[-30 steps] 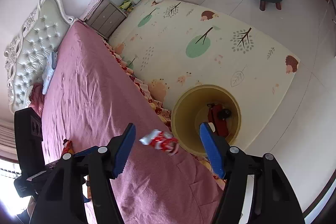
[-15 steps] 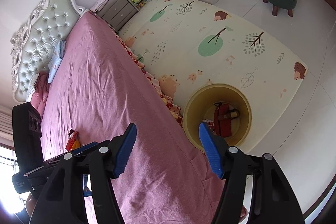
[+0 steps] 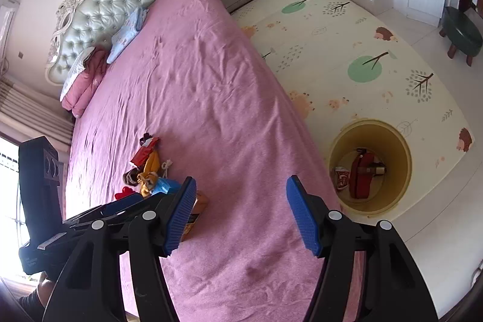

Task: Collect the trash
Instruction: 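Bring both open tools back over the remaining items on the bed, then grasp the brown sock with the left tool while the right tool grasps the red sock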

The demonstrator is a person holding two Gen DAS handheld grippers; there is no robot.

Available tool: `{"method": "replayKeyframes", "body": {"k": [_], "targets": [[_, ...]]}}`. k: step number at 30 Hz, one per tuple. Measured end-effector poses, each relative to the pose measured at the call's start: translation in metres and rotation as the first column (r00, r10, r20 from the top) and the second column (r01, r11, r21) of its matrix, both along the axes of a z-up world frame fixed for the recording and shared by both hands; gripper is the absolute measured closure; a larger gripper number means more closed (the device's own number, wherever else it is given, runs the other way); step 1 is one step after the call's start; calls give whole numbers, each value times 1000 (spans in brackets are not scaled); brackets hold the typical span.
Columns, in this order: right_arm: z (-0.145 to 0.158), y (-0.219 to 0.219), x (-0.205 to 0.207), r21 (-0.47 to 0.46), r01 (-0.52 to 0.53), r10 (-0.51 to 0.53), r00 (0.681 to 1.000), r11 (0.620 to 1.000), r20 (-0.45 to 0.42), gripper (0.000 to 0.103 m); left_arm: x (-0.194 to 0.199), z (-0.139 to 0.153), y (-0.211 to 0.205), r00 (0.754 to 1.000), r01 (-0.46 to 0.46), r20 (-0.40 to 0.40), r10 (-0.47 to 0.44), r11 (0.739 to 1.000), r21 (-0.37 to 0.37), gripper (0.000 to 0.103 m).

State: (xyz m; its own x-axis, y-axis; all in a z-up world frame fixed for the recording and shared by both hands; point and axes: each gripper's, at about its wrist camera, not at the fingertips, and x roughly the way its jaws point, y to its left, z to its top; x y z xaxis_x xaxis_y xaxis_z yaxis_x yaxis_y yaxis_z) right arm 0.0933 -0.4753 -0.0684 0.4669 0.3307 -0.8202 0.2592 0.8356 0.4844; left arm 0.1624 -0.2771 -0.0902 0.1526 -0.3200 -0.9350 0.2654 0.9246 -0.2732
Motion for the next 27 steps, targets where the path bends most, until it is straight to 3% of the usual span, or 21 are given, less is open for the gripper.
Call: {"method": "replayKeyframes", "body": {"k": [7,16,21,27], "targets": [[2,96,24,11,-178,178,984,984,12,42,-7,-1,106,983,-182,18,181,982,46,15],[-9,209,52,-1,-353,353,936,936,1,42,-17,-18,222,937,-349,21,349,933,84,15],[-19,258,68,-15,-412,412,911,911,-16,42,-16,-38,265,920,-391,4,392,916,88,15],[-38,300,92,-21,-432,432,901,901,-34,42,-2,-68,299,918,-392,-7,396,912,122,15]]}}
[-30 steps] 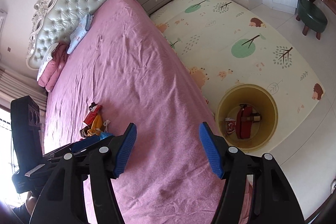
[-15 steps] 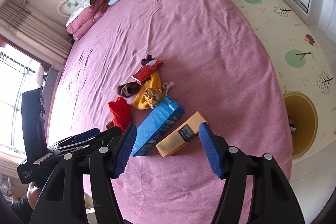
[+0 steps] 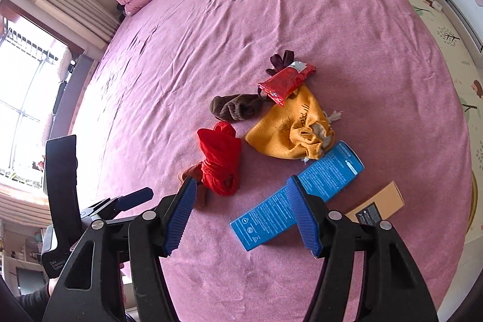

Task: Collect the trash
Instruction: 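Grasp the brown sock with the left tool while the right tool grasps the red sock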

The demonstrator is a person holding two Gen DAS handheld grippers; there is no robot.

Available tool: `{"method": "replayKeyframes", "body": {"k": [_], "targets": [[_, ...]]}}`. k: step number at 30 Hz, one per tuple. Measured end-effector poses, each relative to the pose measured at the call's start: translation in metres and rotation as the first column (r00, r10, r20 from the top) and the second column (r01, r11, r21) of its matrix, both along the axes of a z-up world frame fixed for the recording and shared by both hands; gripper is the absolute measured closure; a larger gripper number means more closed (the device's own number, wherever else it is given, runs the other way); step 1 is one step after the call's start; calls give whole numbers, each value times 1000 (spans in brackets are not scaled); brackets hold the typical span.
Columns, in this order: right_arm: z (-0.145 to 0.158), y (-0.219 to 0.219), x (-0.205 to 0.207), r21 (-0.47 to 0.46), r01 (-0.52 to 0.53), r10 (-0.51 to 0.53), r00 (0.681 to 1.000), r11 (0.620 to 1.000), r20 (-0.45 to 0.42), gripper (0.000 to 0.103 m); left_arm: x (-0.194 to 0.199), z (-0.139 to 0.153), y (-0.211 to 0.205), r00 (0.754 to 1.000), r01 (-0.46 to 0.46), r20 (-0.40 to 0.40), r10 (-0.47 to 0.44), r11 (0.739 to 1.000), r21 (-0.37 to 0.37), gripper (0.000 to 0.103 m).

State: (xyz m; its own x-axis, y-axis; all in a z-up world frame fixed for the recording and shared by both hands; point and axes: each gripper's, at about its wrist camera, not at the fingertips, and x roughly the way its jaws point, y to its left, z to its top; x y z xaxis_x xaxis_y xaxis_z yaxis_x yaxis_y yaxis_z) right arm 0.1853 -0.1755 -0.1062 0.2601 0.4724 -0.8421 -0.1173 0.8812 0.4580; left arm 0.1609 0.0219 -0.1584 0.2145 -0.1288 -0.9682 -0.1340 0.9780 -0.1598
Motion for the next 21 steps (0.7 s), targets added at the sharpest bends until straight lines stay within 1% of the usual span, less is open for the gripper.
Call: {"method": "replayKeyframes", "body": {"k": [8,10,11,12,14,17,19,20,21], "targets": [[-33,35,26,-19,-8,7,999,1000,-43,42,19,-49,38,998,-20,-56,19,1000,-7,15],[-40,43,29,-21,-16,14,999,1000,-51,42,22,-59,44,998,-22,-65,21,1000,-21,15],[-43,46,31,-22,-19,18,998,1000,-58,42,23,-64,46,997,-23,-69,21,999,-26,17],[-47,49,32,-23,-22,20,998,999,-63,42,24,-69,47,997,-24,-76,22,999,-34,20],[-54,56,36,-26,-28,26,997,999,-77,42,25,-78,46,994,-17,-104,12,998,-52,38],[-65,63,39,-31,-36,33,995,999,-94,42,25,-91,42,990,7,-140,-14,999,-51,53],[-71,68,42,-32,-40,36,994,999,-107,42,24,-94,39,990,11,-143,-19,999,-53,59],[-74,70,44,-31,-41,38,993,999,-113,42,23,-94,39,990,11,-139,-18,999,-53,63],[-76,72,46,-28,-42,39,992,999,-119,42,23,-94,39,990,8,-138,-16,998,-59,65]]}}
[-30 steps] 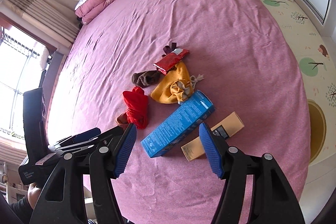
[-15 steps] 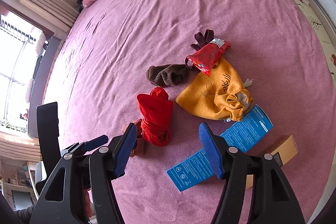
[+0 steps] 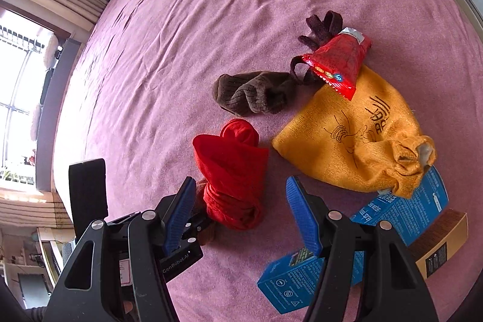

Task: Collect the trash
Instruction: 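Grasp the brown sock with the left tool while the right tool grasps the red sock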

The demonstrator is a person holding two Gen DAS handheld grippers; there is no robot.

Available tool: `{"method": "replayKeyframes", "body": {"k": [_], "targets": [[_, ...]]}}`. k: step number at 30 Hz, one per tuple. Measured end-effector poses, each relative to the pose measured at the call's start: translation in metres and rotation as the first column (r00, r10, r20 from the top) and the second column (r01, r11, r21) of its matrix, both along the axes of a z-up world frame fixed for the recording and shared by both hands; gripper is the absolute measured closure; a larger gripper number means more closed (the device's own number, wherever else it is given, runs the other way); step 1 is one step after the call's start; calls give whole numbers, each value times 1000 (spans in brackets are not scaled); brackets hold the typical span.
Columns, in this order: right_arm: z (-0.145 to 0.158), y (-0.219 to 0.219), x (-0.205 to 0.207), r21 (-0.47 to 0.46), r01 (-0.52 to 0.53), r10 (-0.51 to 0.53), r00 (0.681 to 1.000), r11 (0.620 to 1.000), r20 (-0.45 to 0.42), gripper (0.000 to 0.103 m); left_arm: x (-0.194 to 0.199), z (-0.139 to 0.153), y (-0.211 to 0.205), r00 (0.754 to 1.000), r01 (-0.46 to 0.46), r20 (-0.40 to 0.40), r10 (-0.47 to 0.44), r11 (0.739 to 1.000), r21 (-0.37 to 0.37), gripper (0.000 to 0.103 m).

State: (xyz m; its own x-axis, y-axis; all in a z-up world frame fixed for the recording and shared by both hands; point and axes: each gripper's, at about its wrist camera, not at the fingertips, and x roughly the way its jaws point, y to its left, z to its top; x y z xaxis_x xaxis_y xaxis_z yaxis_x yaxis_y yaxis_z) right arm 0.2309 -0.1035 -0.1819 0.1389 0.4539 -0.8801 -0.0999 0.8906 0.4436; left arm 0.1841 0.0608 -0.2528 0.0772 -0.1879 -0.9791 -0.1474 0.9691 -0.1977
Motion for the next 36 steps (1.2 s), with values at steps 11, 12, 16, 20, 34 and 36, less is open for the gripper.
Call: {"method": "replayKeyframes", "body": {"k": [11,12,16,20,34,36], "targets": [[-39,19,13,14,8,-7,995,1000,-102,65,4,-3,17,1000,-28,-7,28,998,-59,70],[-38,17,12,21,19,-16,995,1000,-102,68,5,-2,20,999,-33,-8,33,998,-61,70],[-22,4,7,29,36,-34,997,999,-72,71,2,10,22,999,-40,-6,39,997,-66,72],[6,-17,0,51,56,-54,998,997,-29,71,-4,34,19,999,-24,21,25,997,-76,72],[109,-123,-54,111,157,-172,975,981,139,71,-21,136,-88,979,151,149,-137,985,-82,72],[118,-141,-63,109,182,-197,968,977,155,71,-23,149,-112,971,189,166,-174,979,-80,72]]}}
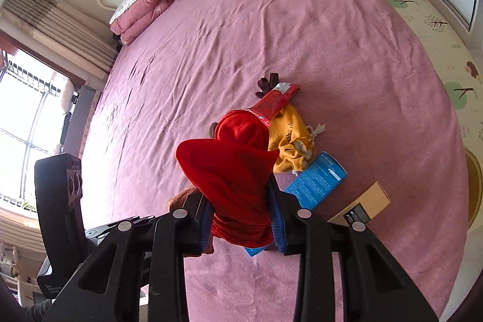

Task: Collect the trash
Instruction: 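Grasp the brown sock with the left tool while the right tool grasps the red sock, then carry both socks over the yellow bin and open both tools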

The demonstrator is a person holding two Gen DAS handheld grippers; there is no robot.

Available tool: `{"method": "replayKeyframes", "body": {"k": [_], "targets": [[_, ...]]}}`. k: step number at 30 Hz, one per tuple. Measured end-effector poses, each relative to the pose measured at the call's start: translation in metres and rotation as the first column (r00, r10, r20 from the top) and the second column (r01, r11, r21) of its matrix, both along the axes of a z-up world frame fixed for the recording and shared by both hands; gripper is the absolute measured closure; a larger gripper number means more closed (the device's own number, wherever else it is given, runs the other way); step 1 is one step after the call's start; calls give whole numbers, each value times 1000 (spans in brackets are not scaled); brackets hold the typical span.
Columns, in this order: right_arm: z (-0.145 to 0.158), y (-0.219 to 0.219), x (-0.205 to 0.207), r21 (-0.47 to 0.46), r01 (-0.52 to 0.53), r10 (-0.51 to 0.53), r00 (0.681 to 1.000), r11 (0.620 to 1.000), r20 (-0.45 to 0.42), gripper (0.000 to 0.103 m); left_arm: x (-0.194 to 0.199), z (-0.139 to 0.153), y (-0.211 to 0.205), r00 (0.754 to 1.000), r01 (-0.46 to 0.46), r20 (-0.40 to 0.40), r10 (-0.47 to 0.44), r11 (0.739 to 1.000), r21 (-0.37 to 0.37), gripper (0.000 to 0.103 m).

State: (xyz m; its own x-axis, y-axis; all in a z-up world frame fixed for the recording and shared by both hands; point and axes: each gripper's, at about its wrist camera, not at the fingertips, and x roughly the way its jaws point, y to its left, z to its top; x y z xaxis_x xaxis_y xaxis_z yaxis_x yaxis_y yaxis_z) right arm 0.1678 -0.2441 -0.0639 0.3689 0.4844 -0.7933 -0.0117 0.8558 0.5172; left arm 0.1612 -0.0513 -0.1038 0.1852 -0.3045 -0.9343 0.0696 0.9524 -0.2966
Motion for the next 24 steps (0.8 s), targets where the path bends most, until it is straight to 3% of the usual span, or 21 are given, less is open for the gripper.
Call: {"method": "replayKeyframes", "body": {"k": [10,24], "targets": [[24,-114,-50,-16,181,-180,983,983,40,71,-13,36,-127,975,217,49,-217,976,-8,72],[17,-286,-122,-52,477,-474,879,878,48,71,-31,37,-304,889,456,51,-454,890,-25,72]]}}
